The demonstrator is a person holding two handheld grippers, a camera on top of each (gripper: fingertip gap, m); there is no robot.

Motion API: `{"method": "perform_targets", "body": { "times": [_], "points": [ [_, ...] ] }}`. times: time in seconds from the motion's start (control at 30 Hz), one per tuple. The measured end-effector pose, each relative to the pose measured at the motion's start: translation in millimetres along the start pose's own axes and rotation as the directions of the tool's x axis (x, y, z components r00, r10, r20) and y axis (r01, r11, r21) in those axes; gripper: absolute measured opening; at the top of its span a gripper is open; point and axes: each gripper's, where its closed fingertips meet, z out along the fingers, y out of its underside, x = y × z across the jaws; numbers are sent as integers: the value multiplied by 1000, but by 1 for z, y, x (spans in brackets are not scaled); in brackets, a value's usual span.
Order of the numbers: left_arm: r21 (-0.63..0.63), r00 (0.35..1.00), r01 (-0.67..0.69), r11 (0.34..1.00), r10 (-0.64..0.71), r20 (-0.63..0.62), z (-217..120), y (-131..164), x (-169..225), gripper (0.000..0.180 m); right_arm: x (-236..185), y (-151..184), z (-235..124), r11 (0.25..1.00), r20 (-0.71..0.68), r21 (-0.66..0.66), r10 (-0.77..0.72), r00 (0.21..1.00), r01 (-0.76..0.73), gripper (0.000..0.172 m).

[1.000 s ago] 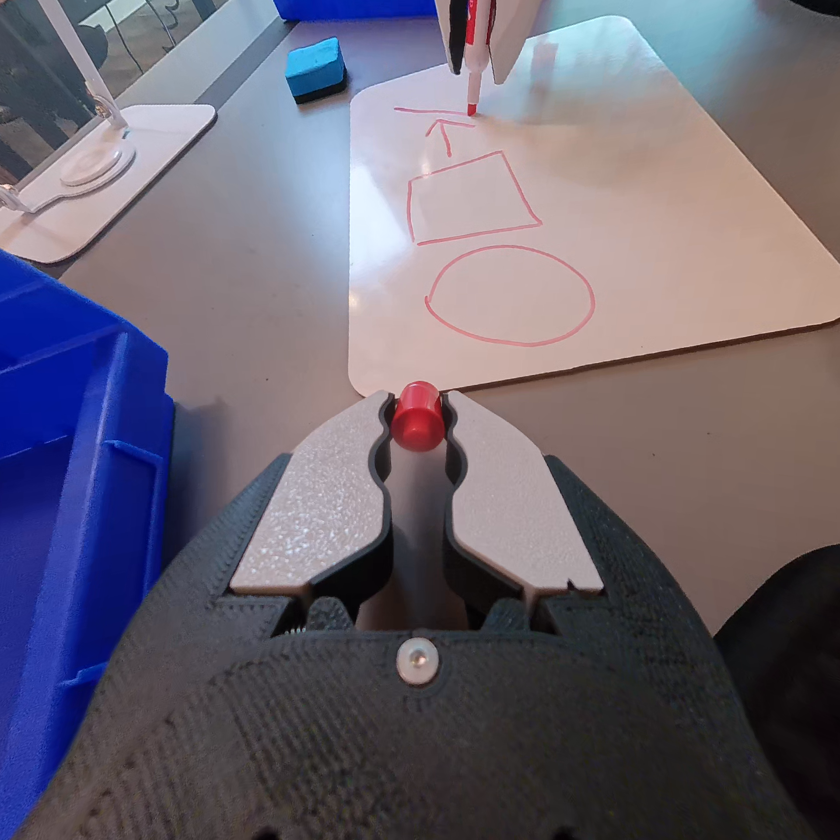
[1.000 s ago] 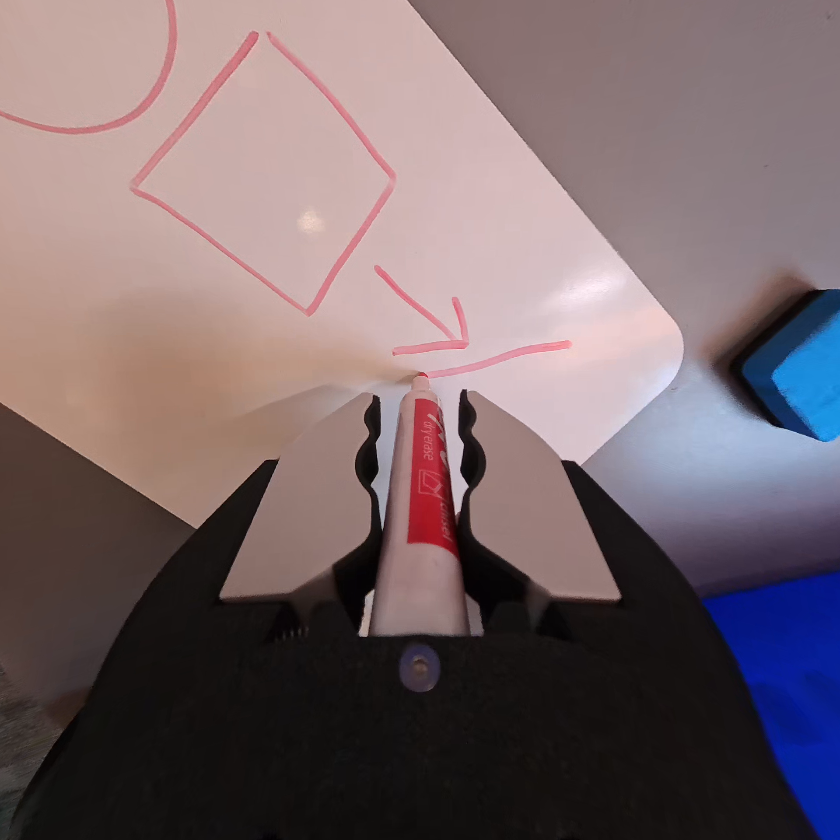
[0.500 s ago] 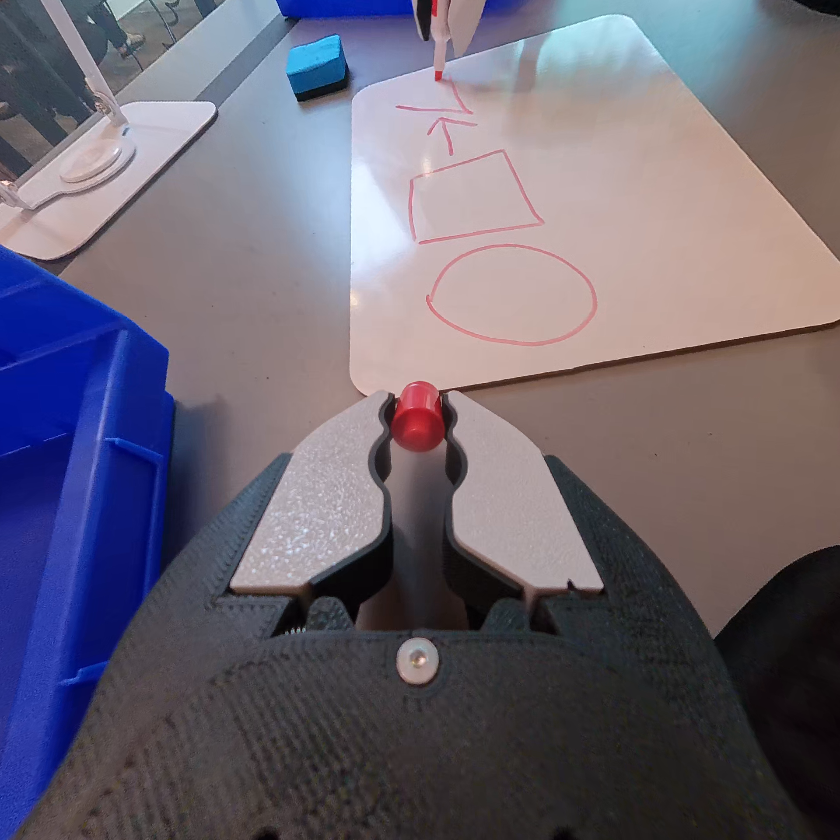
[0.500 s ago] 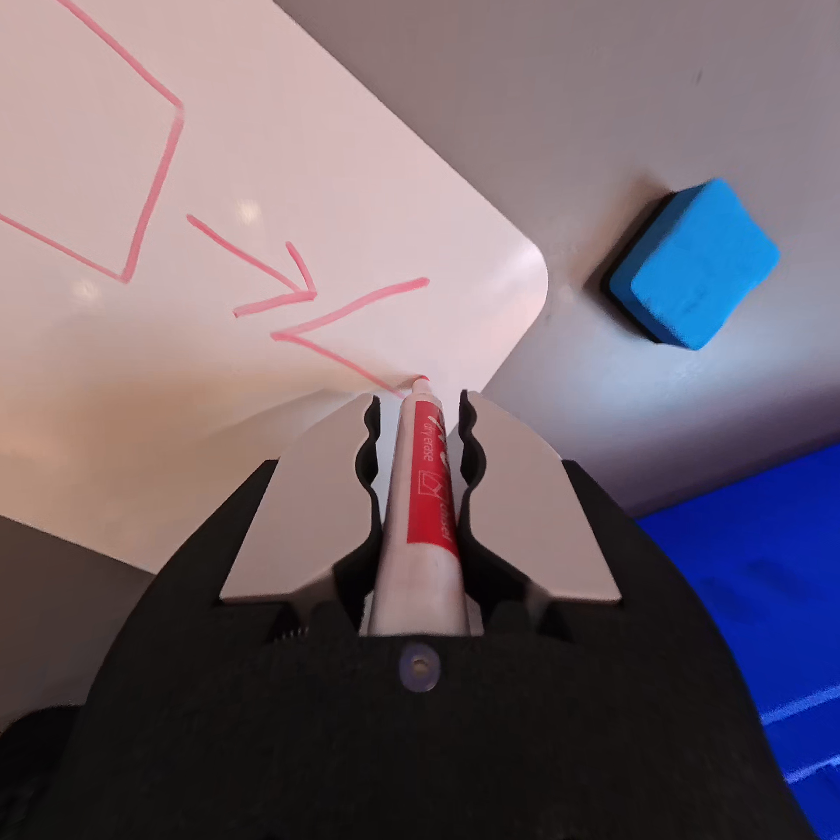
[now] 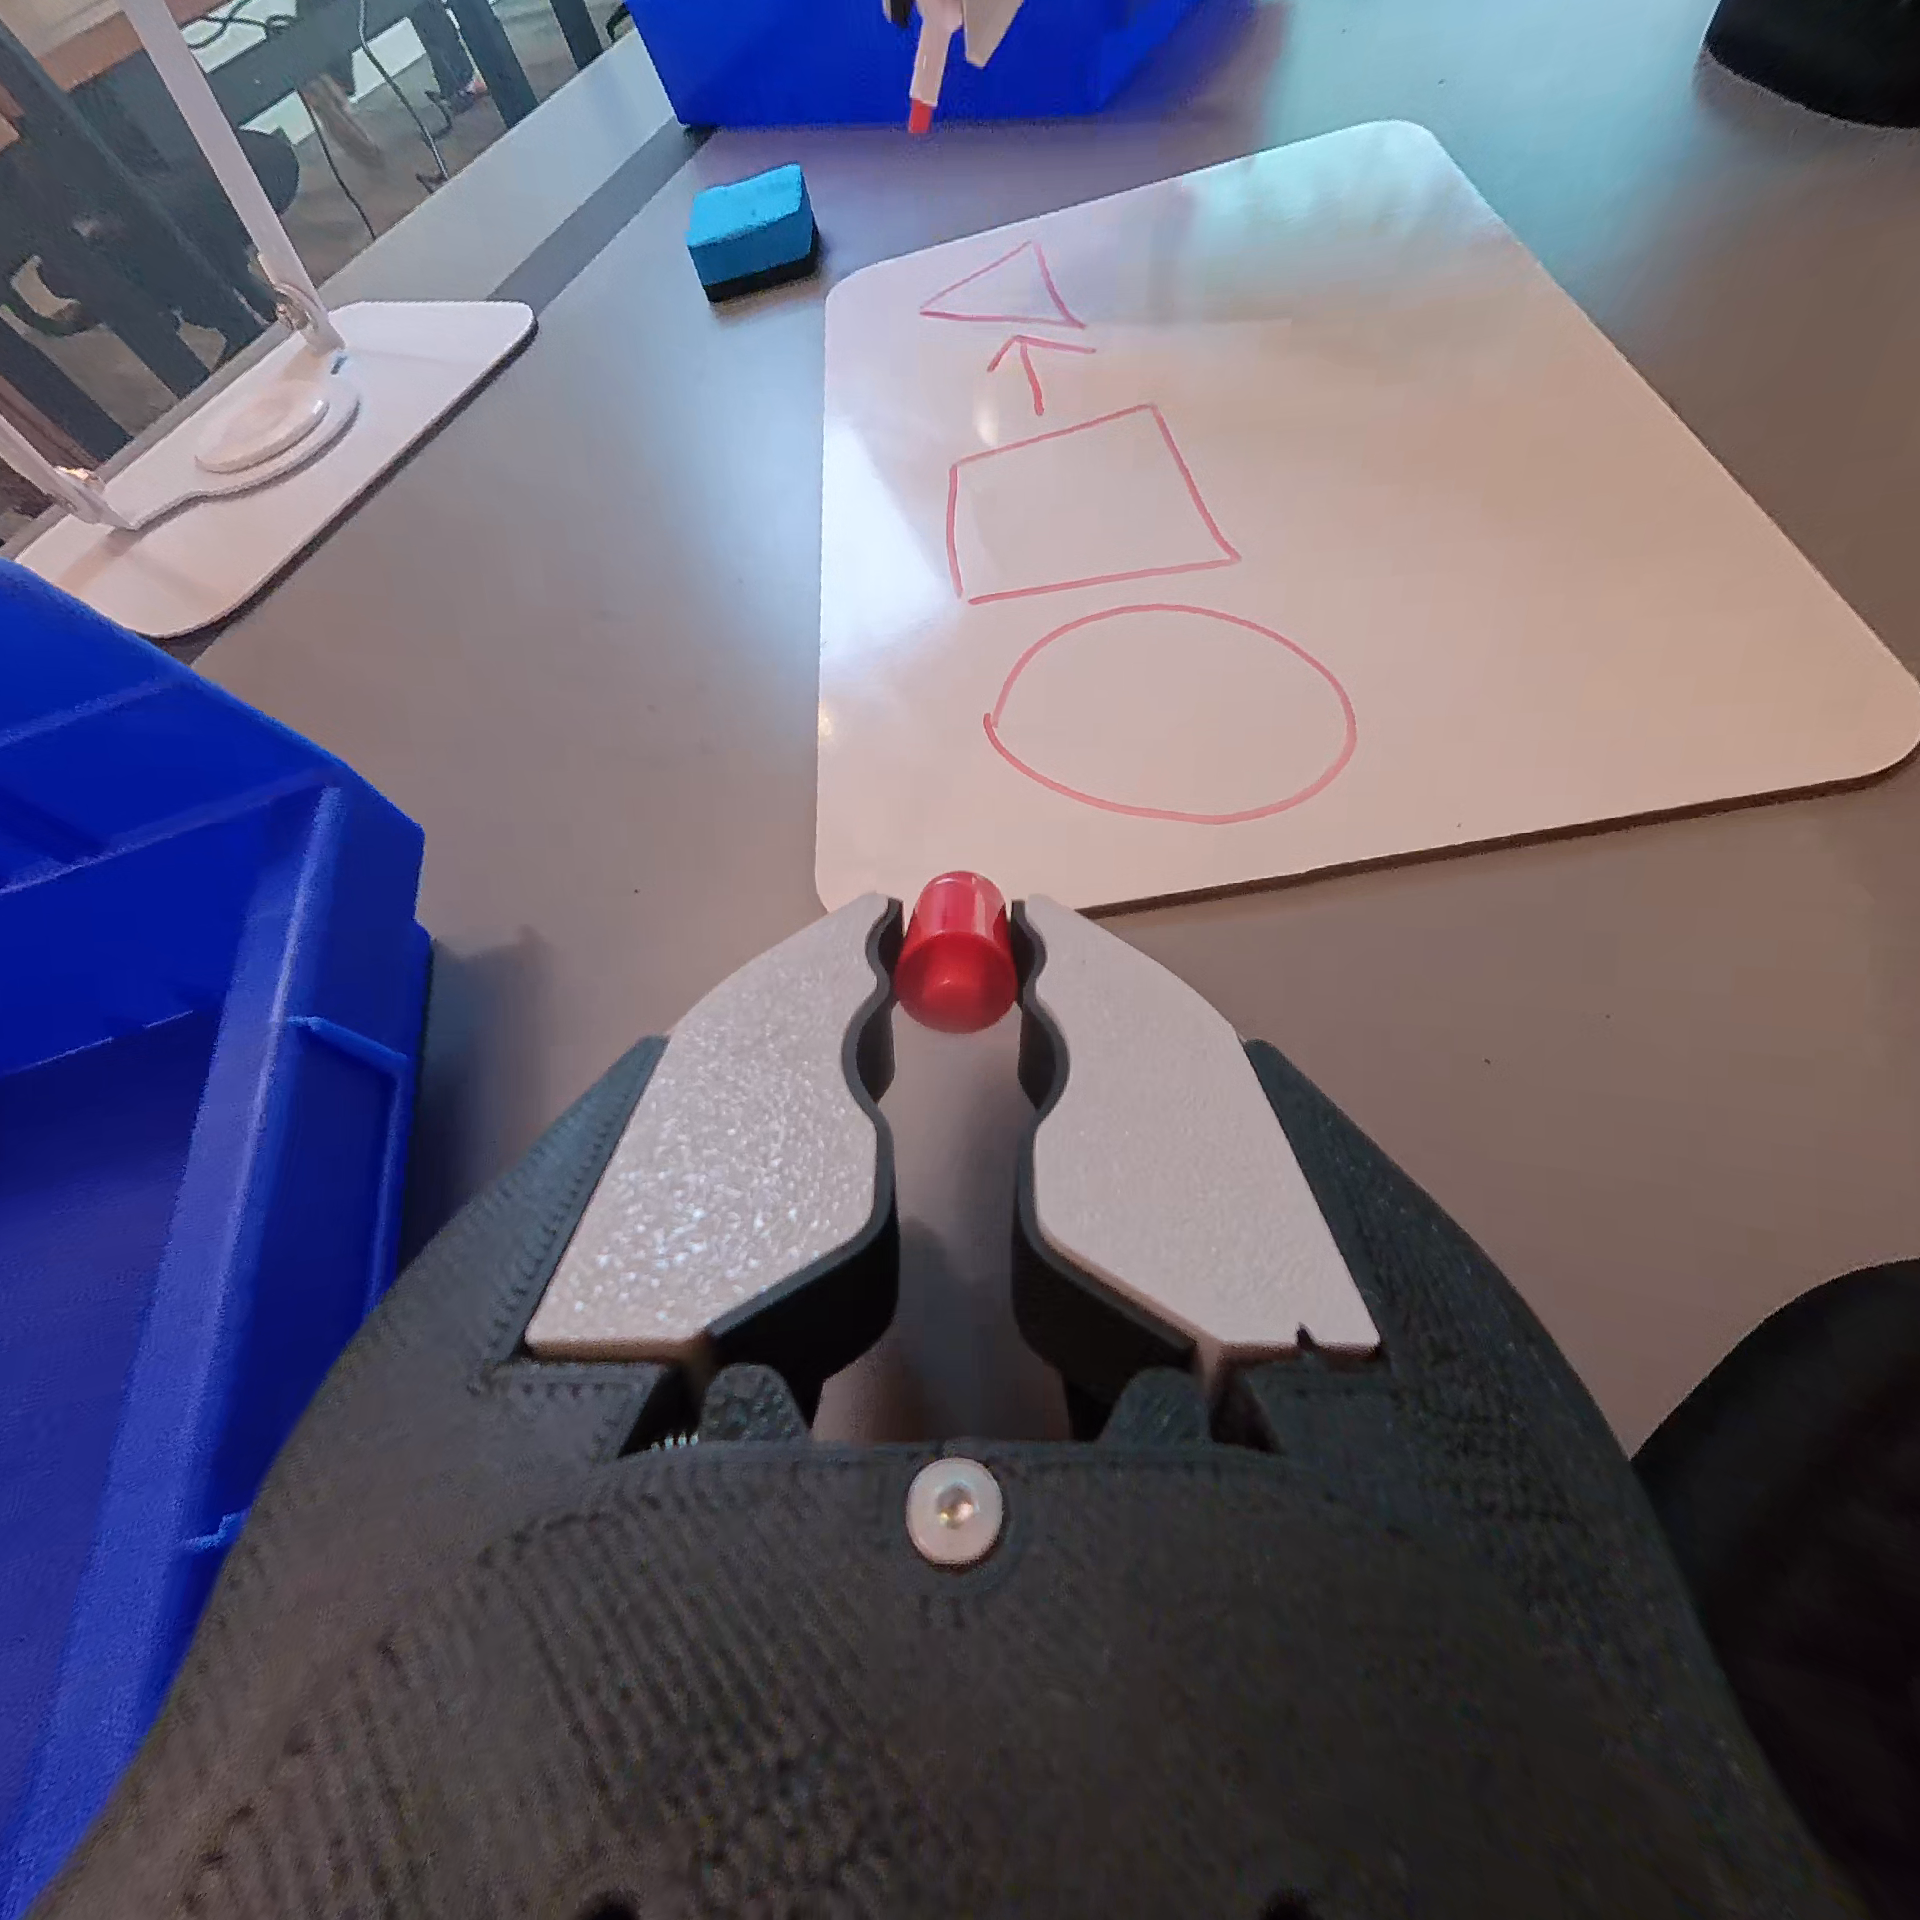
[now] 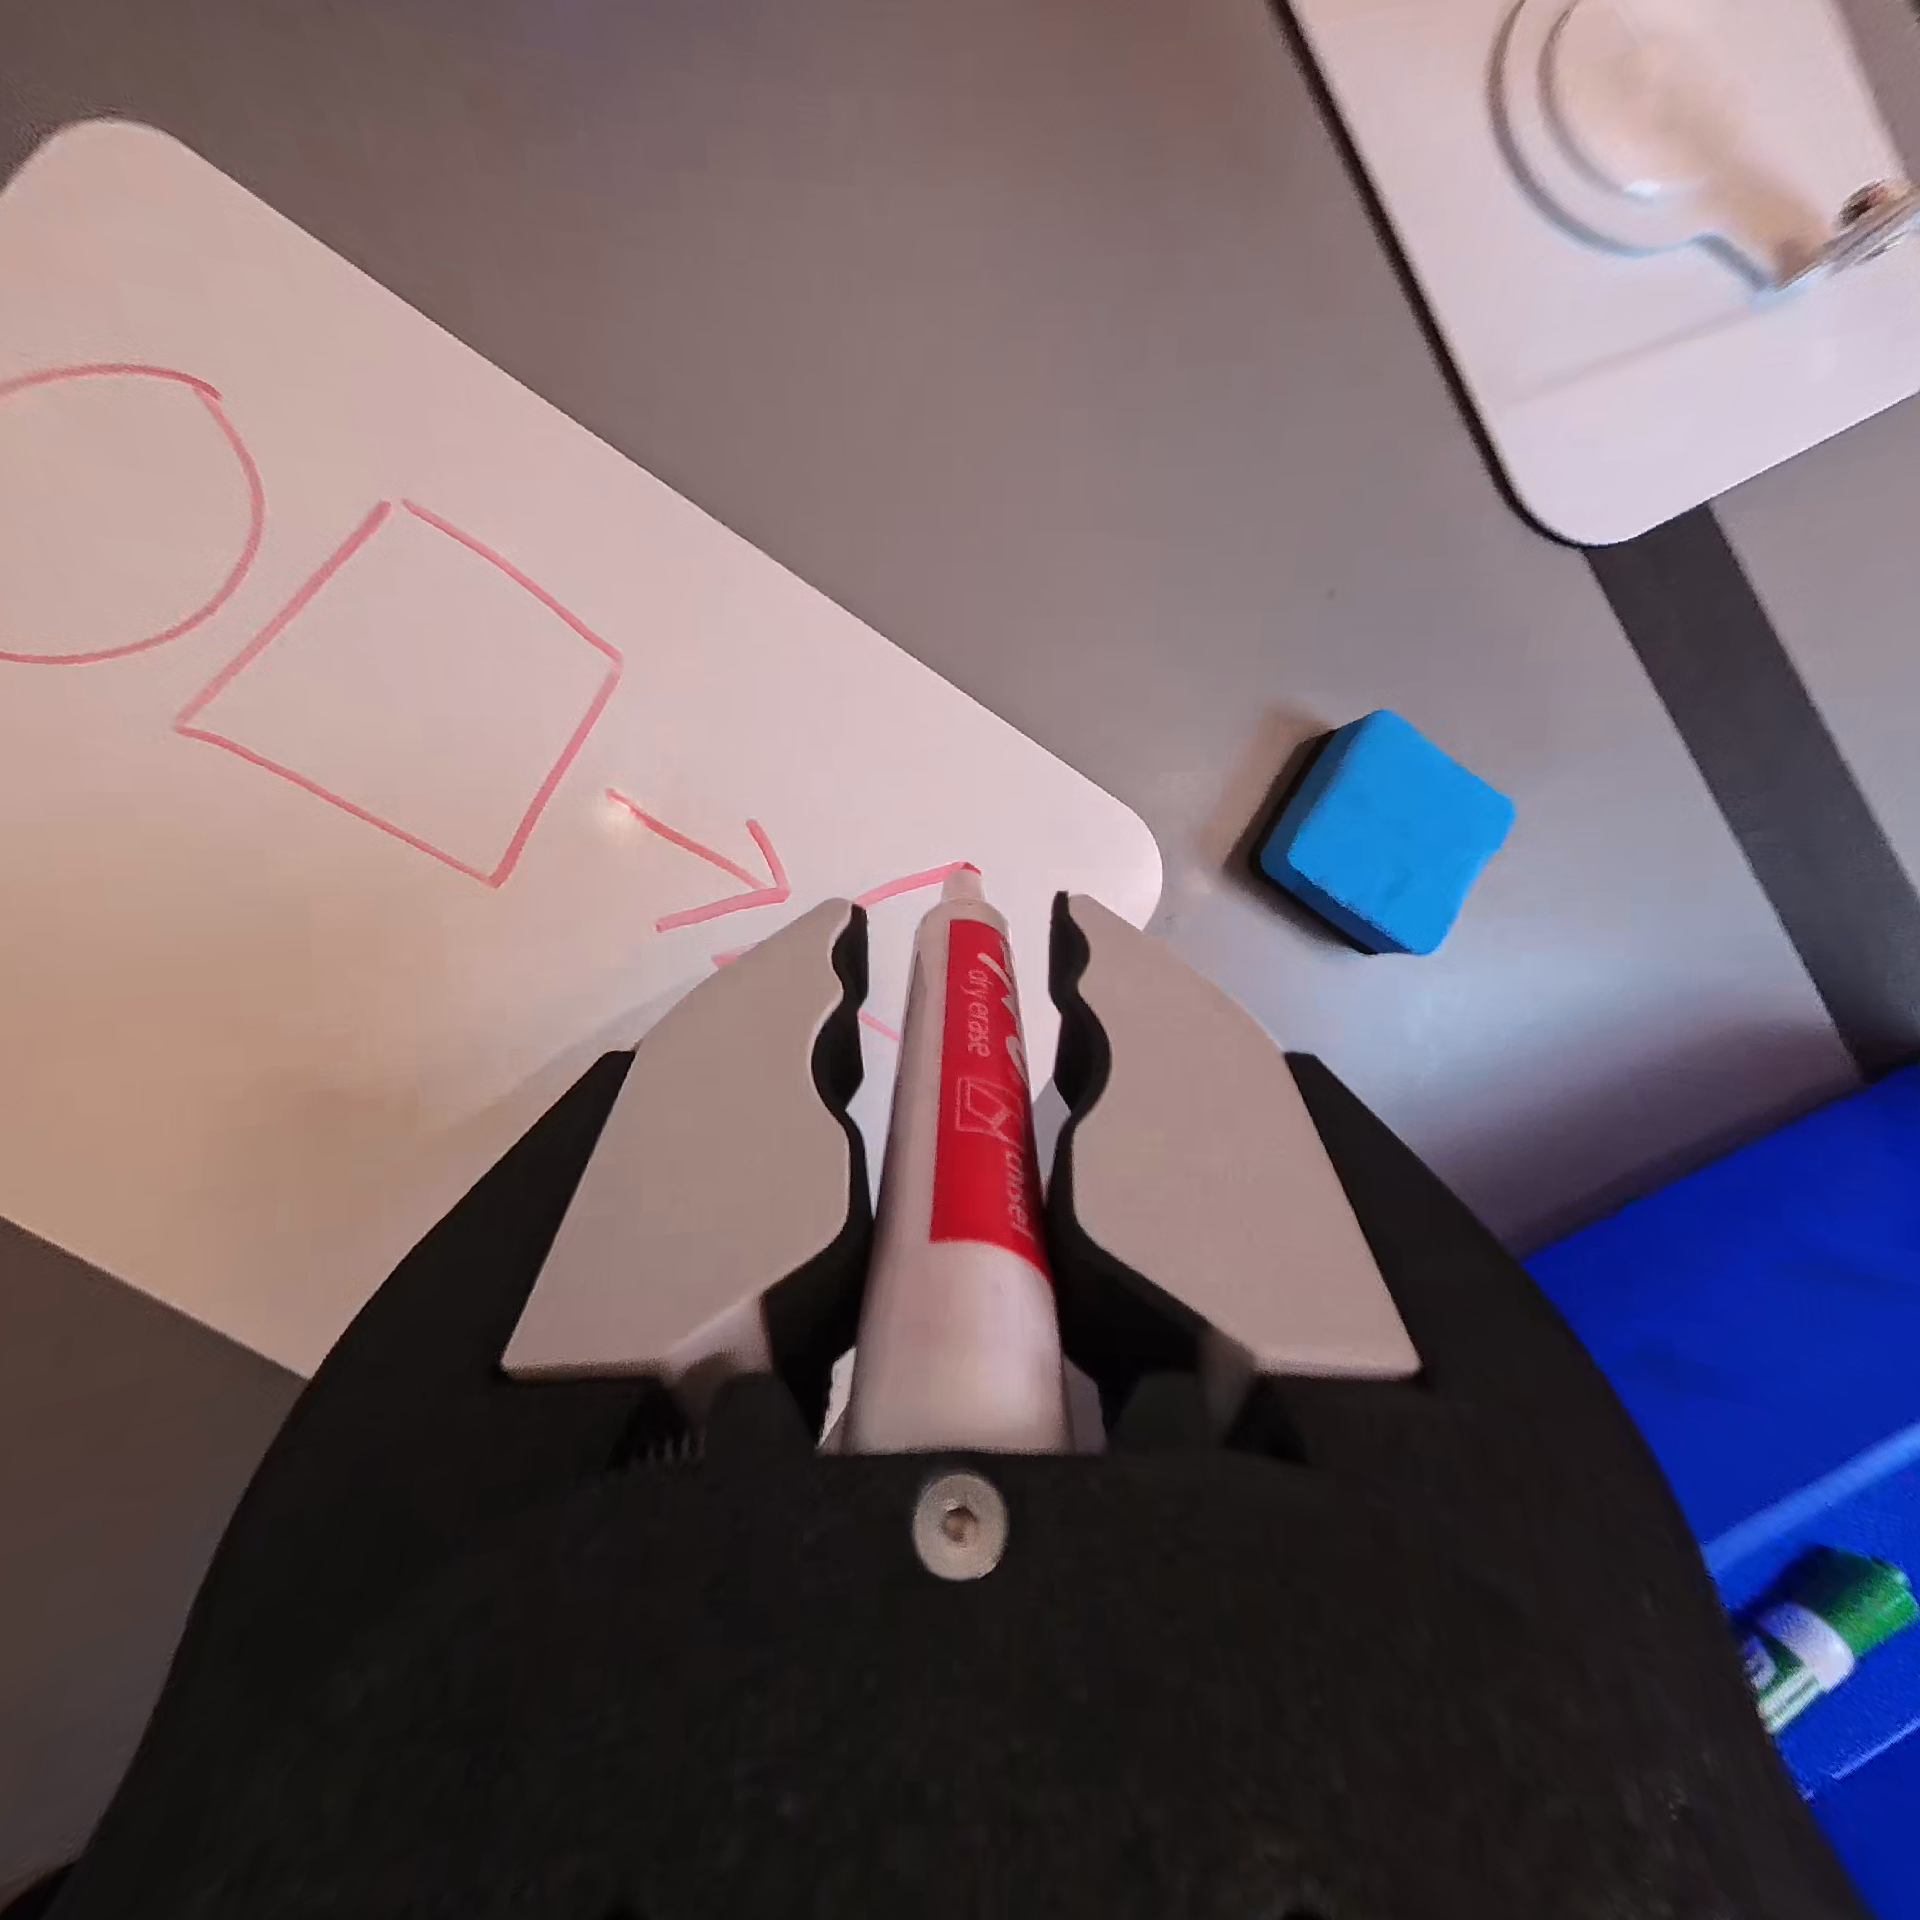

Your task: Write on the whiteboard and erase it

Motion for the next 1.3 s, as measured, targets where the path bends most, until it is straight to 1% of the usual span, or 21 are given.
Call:
{"method": "perform_targets", "body": {
  "times": [0.03, 0.13, 0.2, 0.3, 0.37, 0.43, 0.53, 0.63, 0.7, 0.83, 0.87, 0.93, 1.0, 1.17, 1.2, 1.27, 1.3],
  "points": [
    [7, 1000, -1, 1000, 1, -1, 0, -1, 0, 20, -2, 0, -5, 999, -12, 33, 9, 1000, -8, 34],
    [53, 1000, -13, 999, 14, -13, -1, -10, 5, 19, -14, -5, -15, 987, -9, 155, 30, 1000, -29, 34],
    [97, 999, -34, 995, 36, -17, -4, -18, 9, 20, -32, -14, -21, 962, 41, 268, 36, 999, -46, 34],
    [145, 997, -68, 987, 71, -17, -5, -28, 16, 20, -65, -20, -23, 929, 129, 363, 23, 991, -69, 34],
    [188, 995, -91, 978, 98, -30, -6, -36, 23, 20, -94, -25, -24, 899, 228, 424, 6, 974, -105, 34],
    [265, 988, -130, 956, 146, -43, -10, -50, 34, 20, -125, -35, -28, 851, 339, 497, -12, 941, -168, 34],
    [378, 978, -182, 908, 205, -22, -16, -76, 51, 20, -173, -56, -37, 767, 521, 559, -29, 853, -315, 34],
    [436, 966, -242, 867, 258, 24, -20, -93, 66, 20, -211, -75, -44, 709, 627, 573, -58, 777, -410, 34],
    [460, 960, -260, 849, 278, 31, -22, -99, 74, 20, -225, -85, -46, 682, 670, 568, -58, 740, -461, 34],
    [471, 951, -288, 834, 305, 43, -24, -104, 79, 20, -240, -93, -43, 675, 715, 545, -64, 696, -498, 35],
    [472, 951, -292, 832, 307, 46, -24, -104, 79, 19, -244, -94, -44, 672, 741, 527, -64, 669, -520, 35],
    [476, 949, -297, 828, 313, 46, -24, -104, 80, 19, -249, -97, -44, 659, 771, 506, -57, 634, -556, 34],
    [479, 943, -308, 822, 330, 42, -25, -105, 84, 20, -255, -100, -43, 644, 786, 501, -60, 615, -578, 35],
    [497, 928, -333, 801, 371, 24, -26, -108, 96, 19, -273, -105, -40, 618, 858, 427, -47, 511, -660, 34],
    [507, 924, -344, 791, 381, 32, -28, -110, 98, 19, -275, -106, -41, 596, 875, 411, -47, 481, -690, 34],
    [502, 918, -344, 794, 396, 5, -30, -109, 103, 19, -280, -104, -42, 579, 906, 364, -39, 421, -729, 34],
    [493, 913, -350, 796, 408, -11, -31, -107, 106, 19, -283, -102, -41, 582, 910, 358, -40, 414, -731, 34]
  ]
}}
